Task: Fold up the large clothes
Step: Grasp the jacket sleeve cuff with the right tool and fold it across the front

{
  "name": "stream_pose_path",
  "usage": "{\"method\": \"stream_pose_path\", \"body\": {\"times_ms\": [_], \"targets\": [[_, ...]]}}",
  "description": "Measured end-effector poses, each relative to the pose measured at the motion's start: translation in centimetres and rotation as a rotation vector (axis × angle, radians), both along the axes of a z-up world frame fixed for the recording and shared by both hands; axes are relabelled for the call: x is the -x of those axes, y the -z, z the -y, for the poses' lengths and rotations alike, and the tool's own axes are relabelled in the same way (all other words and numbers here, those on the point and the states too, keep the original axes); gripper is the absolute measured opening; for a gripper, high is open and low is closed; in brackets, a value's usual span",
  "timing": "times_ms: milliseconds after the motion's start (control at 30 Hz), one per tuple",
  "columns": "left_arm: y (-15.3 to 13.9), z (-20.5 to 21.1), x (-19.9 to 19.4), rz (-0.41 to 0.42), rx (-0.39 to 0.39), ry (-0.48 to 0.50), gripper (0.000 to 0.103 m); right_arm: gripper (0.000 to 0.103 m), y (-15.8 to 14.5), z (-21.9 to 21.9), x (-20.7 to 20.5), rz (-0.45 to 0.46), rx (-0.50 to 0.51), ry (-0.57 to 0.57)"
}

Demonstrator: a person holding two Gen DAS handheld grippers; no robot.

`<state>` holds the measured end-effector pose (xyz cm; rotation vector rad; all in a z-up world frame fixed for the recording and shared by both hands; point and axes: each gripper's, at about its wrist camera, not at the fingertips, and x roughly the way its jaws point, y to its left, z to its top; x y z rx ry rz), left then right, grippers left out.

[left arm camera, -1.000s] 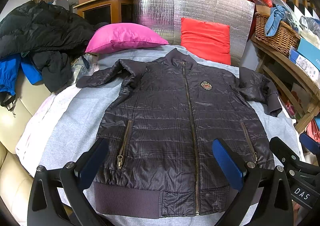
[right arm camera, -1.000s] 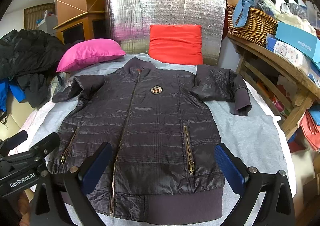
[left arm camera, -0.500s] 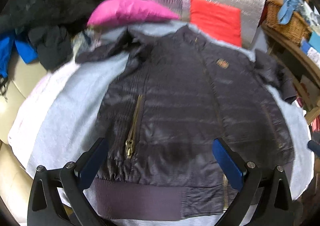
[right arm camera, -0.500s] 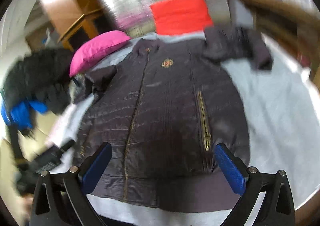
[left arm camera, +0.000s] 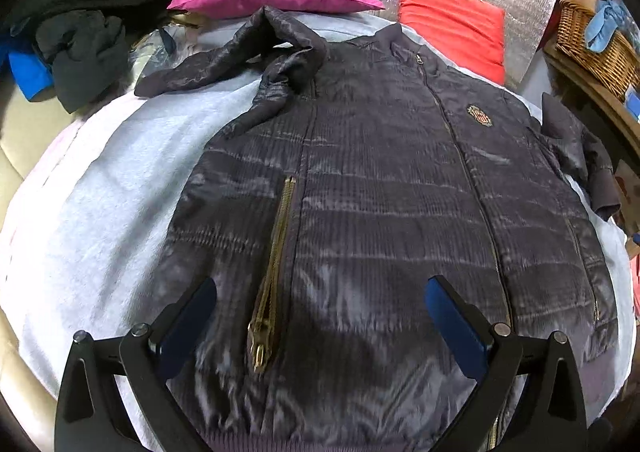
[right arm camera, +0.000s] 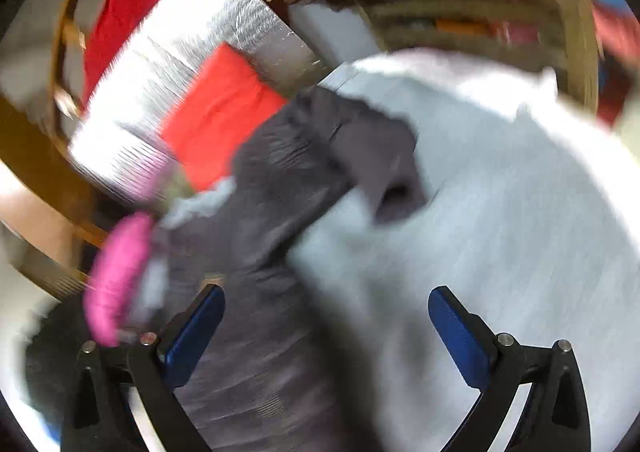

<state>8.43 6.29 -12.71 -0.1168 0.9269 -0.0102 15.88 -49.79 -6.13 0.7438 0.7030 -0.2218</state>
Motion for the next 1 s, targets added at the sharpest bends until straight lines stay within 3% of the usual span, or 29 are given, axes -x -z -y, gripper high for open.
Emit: {"method": "stream_pose_path", "body": {"times_ms": [100, 167, 267, 300, 333, 400, 600, 700, 833, 900, 933, 967, 1000], "targets": [[0.4, 0.4, -0.9, 0.004, 0.007, 0.012, 0.103, 0.094, 1.0, 0.6, -4.2, -0.104, 0.174, -0.032], [0.5, 0.6, -1.2, 0.016, 0.006, 0.025, 0.103, 0.084, 2.2, 1.1, -6.1, -0.137, 0.198, -0.038], [0.5, 0.9, -1.4, 0.040, 0.000, 0.050, 0.103, 0.058, 3.4, 2.0, -8.4, -0.203, 0.247, -0.047], [0.5, 1.0, -1.4, 0.049, -0.005, 0.054, 0.103, 0.035, 3.6, 2.6, -8.7, -0.219, 0.251, -0.048], [0.5, 1.0, -1.3, 0.062, -0.010, 0.059, 0.103, 0.025, 3.6, 2.8, -9.3, -0.243, 0.268, -0.037], [0.4, 1.0, -1.2, 0.078, -0.002, 0.066, 0.103, 0.017, 3.0, 3.8, -9.5, -0.249, 0.275, -0.013], [0.3, -0.3, -1.3, 0.093, 0.079, 0.060, 0.103, 0.010, -5.5, 3.1, -9.1, -0.162, 0.369, -0.027], [0.1, -1.5, -1.4, 0.098, 0.142, 0.028, 0.103, 0.009, -12.9, 0.2, -9.2, -0.072, 0.427, -0.071], [0.2, -2.5, -1.3, 0.102, 0.187, -0.002, 0.103, 0.009, -20.3, -4.7, -10.0, 0.042, 0.445, -0.166], [0.1, -2.6, -1.3, 0.106, 0.193, -0.002, 0.103, 0.012, -22.3, -7.0, -9.9, 0.112, 0.373, -0.245], [0.0, -2.7, -1.1, 0.110, 0.205, 0.001, 0.103, 0.027, -22.3, -7.5, -9.6, 0.169, 0.318, -0.269], [-0.2, -2.7, -1.0, 0.118, 0.213, 0.003, 0.103, 0.048, -21.7, -7.4, -9.3, 0.194, 0.273, -0.268], [-0.3, -2.6, -0.9, 0.125, 0.211, 0.007, 0.103, 0.103, -20.6, -7.4, -9.0, 0.201, 0.218, -0.263]]}}
